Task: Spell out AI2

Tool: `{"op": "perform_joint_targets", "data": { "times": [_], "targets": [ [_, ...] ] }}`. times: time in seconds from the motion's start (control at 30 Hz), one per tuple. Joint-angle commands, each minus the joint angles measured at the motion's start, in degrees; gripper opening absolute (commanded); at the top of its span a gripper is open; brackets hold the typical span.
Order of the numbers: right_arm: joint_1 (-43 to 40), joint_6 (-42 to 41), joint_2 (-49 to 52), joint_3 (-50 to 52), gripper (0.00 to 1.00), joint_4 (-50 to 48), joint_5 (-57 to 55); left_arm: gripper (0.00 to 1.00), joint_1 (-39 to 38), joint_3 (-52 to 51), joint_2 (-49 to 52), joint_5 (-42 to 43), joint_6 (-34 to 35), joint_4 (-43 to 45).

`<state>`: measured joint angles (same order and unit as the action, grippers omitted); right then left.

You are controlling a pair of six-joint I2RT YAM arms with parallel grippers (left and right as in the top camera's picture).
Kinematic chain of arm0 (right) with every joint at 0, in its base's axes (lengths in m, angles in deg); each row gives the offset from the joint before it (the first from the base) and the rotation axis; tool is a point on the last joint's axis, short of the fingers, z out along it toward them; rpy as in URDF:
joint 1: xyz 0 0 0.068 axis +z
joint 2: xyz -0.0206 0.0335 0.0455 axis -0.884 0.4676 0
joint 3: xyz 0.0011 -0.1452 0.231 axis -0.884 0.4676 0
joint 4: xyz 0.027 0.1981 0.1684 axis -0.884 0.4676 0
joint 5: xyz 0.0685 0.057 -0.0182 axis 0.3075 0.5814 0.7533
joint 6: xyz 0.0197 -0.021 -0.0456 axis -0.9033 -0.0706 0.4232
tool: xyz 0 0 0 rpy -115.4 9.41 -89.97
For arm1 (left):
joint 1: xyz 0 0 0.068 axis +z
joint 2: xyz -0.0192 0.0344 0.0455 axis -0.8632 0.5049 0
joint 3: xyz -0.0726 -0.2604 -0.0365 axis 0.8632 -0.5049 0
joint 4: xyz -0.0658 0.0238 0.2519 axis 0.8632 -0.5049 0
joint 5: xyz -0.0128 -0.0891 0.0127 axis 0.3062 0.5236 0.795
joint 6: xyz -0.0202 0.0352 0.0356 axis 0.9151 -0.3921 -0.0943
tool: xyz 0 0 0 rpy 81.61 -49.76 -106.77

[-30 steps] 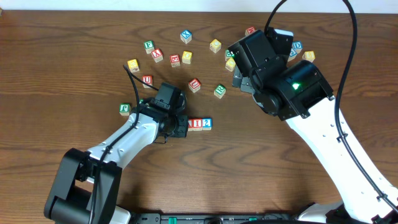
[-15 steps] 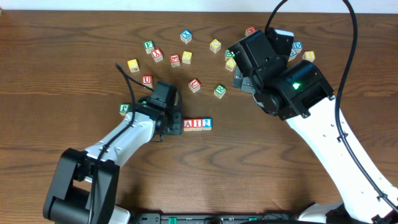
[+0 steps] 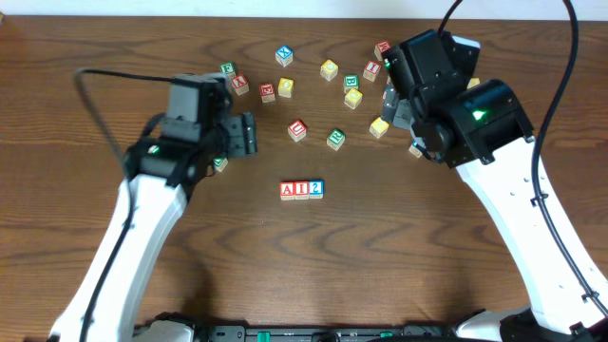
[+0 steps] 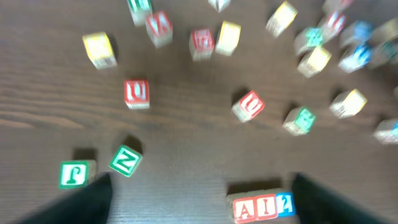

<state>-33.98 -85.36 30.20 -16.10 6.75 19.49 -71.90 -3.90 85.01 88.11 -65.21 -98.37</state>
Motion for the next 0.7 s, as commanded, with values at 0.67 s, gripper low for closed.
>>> {"op": "perform_joint_targets", "data": {
  "times": [0.67],
  "targets": [
    [-1.2, 3.6, -3.0, -0.9, 0.99, 0.5, -1.5, 0.96, 0.4, 0.7, -12.2, -1.8, -1.2, -2.9]
  ]
}}
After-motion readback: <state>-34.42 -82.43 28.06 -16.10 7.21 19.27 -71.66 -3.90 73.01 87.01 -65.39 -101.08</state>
